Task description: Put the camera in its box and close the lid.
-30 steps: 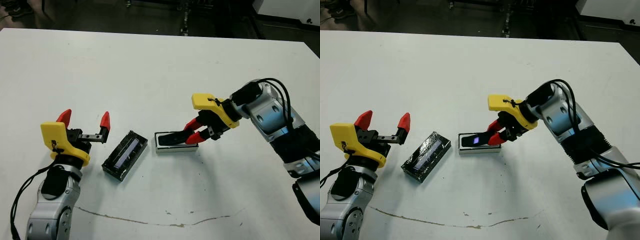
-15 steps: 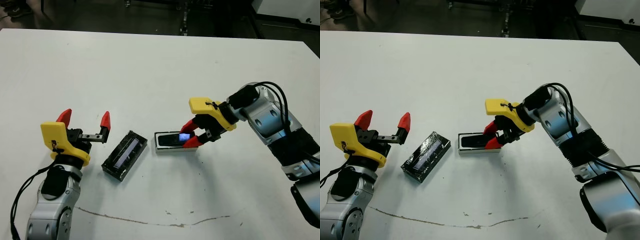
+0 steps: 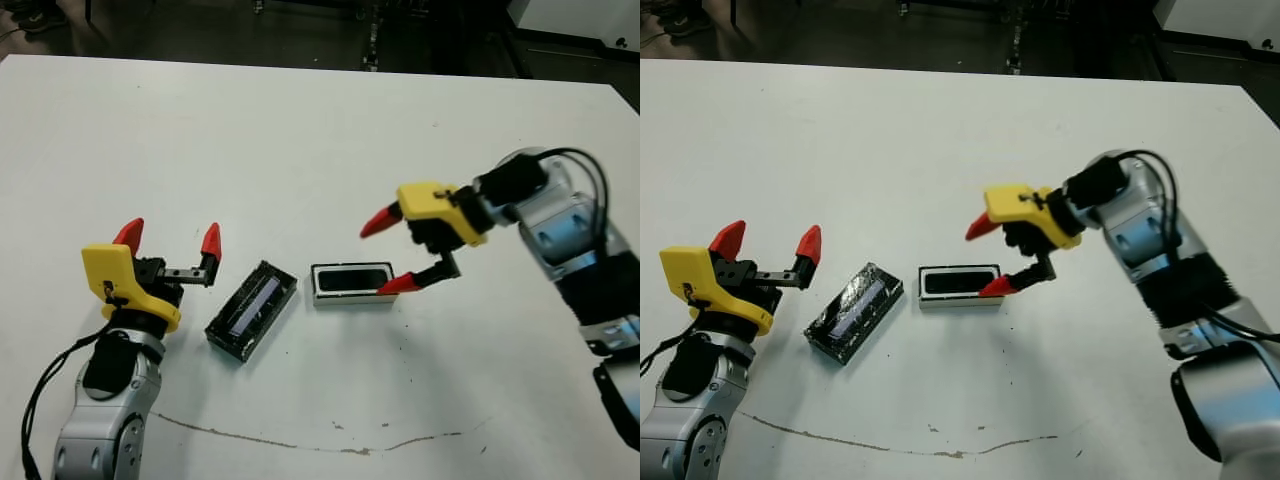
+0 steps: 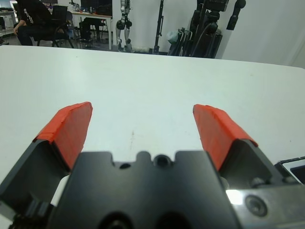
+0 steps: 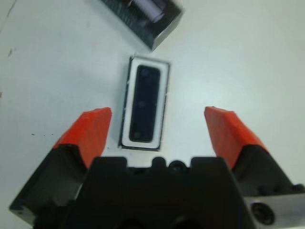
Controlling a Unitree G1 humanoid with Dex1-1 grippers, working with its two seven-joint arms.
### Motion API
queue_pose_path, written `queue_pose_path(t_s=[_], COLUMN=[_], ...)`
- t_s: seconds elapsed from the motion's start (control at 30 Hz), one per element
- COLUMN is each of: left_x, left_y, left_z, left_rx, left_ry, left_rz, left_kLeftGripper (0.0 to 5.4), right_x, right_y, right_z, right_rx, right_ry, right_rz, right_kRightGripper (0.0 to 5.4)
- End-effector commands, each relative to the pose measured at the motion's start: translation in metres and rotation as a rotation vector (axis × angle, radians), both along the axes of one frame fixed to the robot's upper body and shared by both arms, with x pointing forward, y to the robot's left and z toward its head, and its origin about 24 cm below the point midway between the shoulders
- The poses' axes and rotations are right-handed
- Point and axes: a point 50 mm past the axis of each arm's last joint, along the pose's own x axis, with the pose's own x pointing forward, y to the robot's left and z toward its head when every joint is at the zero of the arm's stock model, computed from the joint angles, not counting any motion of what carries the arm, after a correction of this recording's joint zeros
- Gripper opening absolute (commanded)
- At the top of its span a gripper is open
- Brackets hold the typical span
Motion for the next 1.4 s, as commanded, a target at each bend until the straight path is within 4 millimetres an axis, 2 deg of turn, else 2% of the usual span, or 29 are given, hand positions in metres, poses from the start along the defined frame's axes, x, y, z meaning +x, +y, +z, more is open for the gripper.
queue_pose_path(t_s=[0.03, 0.13, 0.27, 0.4, 0.57, 0.77, 0.87, 1.13, 1.4], left_x=[-0.002, -0.002, -0.001, -0.001, -0.002, -0.006, -0.008, -0.017, -0.027], left_y=[0.0, 0.0, 0.0, 0.0, -0.001, -0.002, -0.003, -0.01, -0.021], left_z=[-0.004, -0.004, -0.004, -0.002, 0.001, 0.009, 0.014, 0.03, 0.048], left_rx=[-0.008, -0.008, -0.002, -0.007, 0.019, 0.038, 0.055, 0.154, 0.183], left_ry=[0.022, 0.023, 0.02, 0.022, 0.01, -0.018, -0.032, -0.045, 0.0], left_rz=[0.004, 0.003, -0.001, -0.007, -0.025, -0.092, -0.11, -0.203, -0.362], left_kLeftGripper=[5.4, 5.4, 5.4, 5.4, 5.4, 5.4, 5.4, 5.4, 5.4], right_x=[-0.003, -0.008, -0.022, -0.035, -0.054, -0.077, -0.085, -0.098, -0.098], right_y=[-0.009, -0.017, -0.029, -0.037, -0.043, -0.043, -0.042, -0.036, -0.035], right_z=[0.022, 0.032, 0.036, 0.014, -0.019, -0.046, -0.055, -0.07, -0.075], right_rx=[0.053, 0.171, 0.398, 0.598, 0.735, 0.82, 0.859, 0.881, 0.883], right_ry=[-0.033, -0.043, -0.142, -0.275, -0.337, -0.36, -0.356, -0.38, -0.393], right_rz=[-0.044, -0.134, -0.448, -0.687, -0.886, -1.057, -1.138, -1.27, -1.312], right_kRightGripper=[5.39, 5.39, 5.39, 5.05, 4.33, 3.26, 2.91, 1.57, 0.33])
